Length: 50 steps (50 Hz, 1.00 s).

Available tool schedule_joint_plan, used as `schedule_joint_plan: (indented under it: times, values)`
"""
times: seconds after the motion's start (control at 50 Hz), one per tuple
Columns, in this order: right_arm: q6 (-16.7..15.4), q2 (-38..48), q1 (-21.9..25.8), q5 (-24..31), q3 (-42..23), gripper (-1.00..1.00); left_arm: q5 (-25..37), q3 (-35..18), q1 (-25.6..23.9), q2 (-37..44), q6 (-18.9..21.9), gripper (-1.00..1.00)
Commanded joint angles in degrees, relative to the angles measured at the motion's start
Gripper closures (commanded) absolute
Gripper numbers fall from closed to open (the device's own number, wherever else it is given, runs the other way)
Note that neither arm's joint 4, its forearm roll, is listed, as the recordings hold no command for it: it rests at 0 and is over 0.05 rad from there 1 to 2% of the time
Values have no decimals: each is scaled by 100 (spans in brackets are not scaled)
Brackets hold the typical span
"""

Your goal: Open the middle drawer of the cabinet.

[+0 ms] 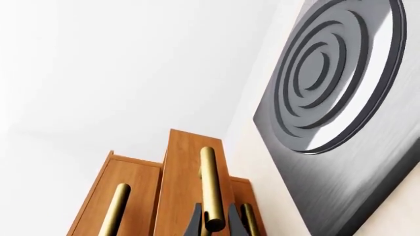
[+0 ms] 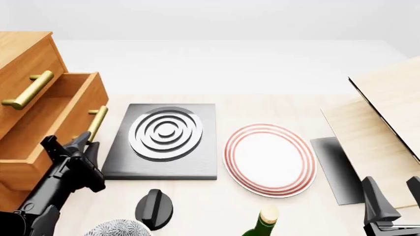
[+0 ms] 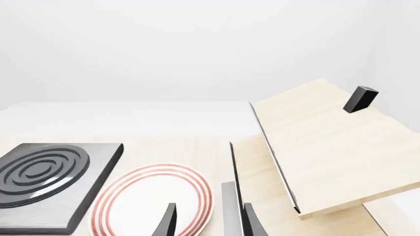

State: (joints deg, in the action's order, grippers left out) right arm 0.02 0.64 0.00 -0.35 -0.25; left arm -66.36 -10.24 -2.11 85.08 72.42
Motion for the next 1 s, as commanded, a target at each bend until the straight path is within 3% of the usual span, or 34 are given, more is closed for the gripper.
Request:
schedule_joint_plan:
  times: [0.02,0.68,0.76,0.82,0.88,0.96,0.98,1.0]
  values:
    - [-1,-1,-1,0,0,-100,-354,79,-165,-295,80,100]
    - [1,1,0,0,0,-100,-354,337,-394,-676,57,100]
    - [0,0,0,0,0,-100,-354,475,-523,-875,-135,100]
    - [-1,0,0,0,0,-100,-354,743,-845,-1258,-738,100]
    - [0,1,0,0,0,-100,-354,1001,-1005,-1777,-866,100]
    - [0,0,-2,0,0,-100,-354,1023,-1188,-2036,-682,100]
    - [0,1,1,0,0,-100,-354,1024,-1246,-2116,-622,-100]
    - [0,-1,0,0,0,-100,-353,1024,-1321,-2163,-648,-100]
